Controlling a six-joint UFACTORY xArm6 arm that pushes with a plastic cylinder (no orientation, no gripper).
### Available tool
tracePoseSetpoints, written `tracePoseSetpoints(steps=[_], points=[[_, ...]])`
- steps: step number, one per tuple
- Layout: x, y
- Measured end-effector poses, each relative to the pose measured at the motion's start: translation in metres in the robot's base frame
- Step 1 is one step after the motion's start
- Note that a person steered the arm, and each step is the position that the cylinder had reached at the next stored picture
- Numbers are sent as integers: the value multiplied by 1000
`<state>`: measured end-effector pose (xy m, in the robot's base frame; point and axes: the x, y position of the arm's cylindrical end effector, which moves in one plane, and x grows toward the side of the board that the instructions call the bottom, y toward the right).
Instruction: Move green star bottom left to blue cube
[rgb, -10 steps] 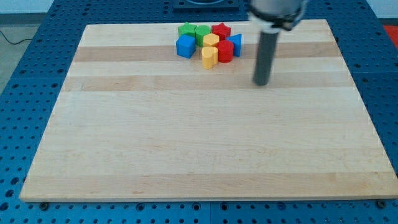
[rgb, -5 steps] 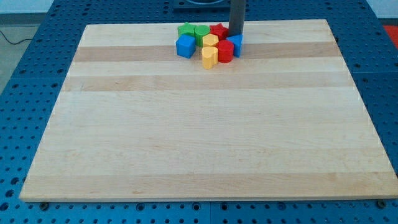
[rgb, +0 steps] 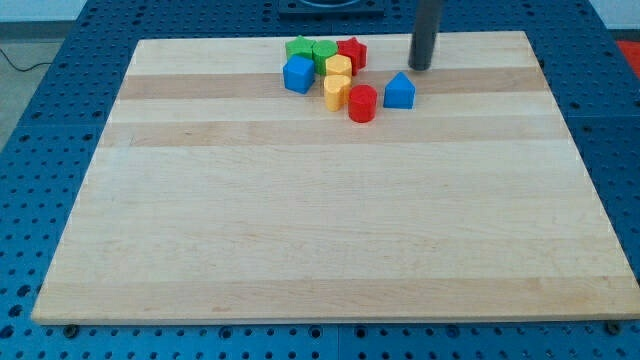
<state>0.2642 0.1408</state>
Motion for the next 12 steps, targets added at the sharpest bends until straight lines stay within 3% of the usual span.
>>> tracePoseSetpoints(steps=[2,6,8,10,11,12], points=[[67,19],[38,-69],[63,-23],[-33,10],[-61,-30],[-60,-91]])
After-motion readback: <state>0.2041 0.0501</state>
